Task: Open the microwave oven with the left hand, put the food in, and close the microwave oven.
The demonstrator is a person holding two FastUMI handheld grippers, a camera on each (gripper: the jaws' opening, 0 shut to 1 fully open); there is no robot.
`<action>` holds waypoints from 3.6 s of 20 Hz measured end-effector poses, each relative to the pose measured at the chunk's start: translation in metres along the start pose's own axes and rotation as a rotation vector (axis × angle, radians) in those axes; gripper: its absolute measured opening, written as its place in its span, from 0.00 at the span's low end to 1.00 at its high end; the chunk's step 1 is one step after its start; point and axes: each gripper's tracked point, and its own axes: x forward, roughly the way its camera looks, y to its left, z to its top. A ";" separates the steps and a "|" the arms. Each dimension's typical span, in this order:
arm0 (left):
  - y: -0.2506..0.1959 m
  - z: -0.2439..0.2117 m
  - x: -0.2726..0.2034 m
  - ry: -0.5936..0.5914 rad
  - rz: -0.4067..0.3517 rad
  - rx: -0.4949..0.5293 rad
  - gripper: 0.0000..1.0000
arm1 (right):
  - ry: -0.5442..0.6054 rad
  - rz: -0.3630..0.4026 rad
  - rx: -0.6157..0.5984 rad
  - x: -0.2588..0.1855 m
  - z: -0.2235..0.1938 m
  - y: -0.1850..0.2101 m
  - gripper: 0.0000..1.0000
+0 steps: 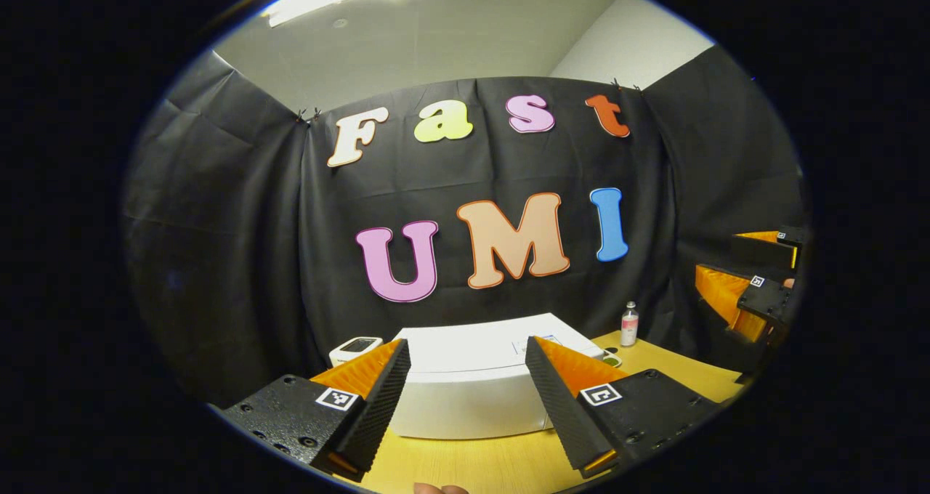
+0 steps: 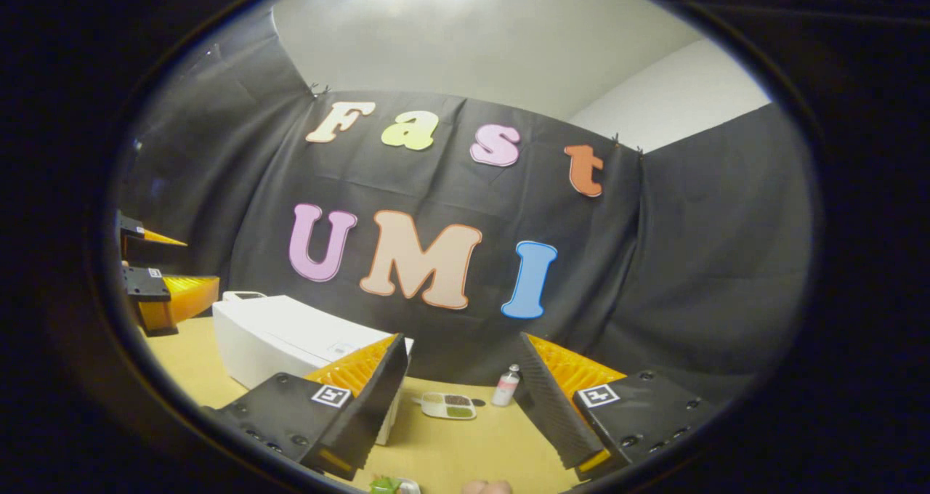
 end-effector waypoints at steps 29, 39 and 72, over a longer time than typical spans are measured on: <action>-0.028 -0.039 -0.003 0.110 -0.062 -0.041 0.95 | 0.053 0.033 0.070 0.000 -0.006 -0.020 0.96; -0.112 -0.163 0.042 0.221 -0.227 0.009 0.95 | 0.095 0.017 -0.041 -0.037 -0.016 -0.042 0.96; -0.148 -0.248 0.114 0.510 -0.247 -0.029 0.15 | 0.170 -0.032 -0.059 -0.052 -0.030 -0.080 0.97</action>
